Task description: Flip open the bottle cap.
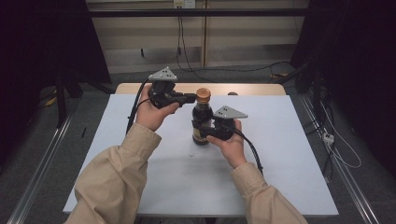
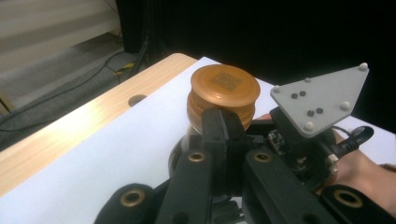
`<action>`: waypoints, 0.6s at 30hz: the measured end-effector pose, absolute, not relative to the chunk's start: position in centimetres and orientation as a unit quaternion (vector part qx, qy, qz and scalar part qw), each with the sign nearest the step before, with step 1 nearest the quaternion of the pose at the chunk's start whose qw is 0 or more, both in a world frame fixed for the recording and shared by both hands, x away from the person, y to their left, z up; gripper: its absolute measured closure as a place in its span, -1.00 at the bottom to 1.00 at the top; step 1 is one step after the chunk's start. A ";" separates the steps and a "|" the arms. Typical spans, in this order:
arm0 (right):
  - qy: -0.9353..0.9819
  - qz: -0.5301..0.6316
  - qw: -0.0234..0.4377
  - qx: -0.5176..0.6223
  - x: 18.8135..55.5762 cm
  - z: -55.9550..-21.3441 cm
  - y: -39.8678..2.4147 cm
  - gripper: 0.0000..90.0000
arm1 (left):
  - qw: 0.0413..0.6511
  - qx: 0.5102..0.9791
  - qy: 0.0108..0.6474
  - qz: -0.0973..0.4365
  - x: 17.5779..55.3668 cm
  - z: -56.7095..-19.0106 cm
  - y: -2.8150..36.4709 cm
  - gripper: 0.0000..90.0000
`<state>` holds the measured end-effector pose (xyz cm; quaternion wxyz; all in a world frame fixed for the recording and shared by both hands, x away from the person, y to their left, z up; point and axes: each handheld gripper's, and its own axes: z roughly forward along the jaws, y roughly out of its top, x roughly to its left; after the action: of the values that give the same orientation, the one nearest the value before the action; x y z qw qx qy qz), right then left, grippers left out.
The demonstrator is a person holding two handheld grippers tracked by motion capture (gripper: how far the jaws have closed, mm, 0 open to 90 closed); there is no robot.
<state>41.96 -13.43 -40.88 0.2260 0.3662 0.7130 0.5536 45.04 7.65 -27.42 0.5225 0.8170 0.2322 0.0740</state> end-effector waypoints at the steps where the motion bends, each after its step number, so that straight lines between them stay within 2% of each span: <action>1: 0.713 0.554 0.225 0.366 42.0 -40.9 -13.5 -0.30 | 0.523 0.818 0.229 0.076 45.0 -27.4 7.6 1.00; 6: 0.710 0.555 0.226 0.370 41.9 -41.0 -13.5 -0.29 | 0.510 0.824 0.223 0.101 44.7 -27.1 7.2 1.00; 18: 0.708 0.554 0.221 0.377 42.0 -40.9 -13.7 -0.29 | 0.508 0.826 0.226 0.097 44.8 -27.0 6.7 1.00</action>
<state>41.97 -13.67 -40.90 0.2214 0.3775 0.7083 0.5539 44.79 6.66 -26.96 0.5077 0.8257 0.2259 0.0974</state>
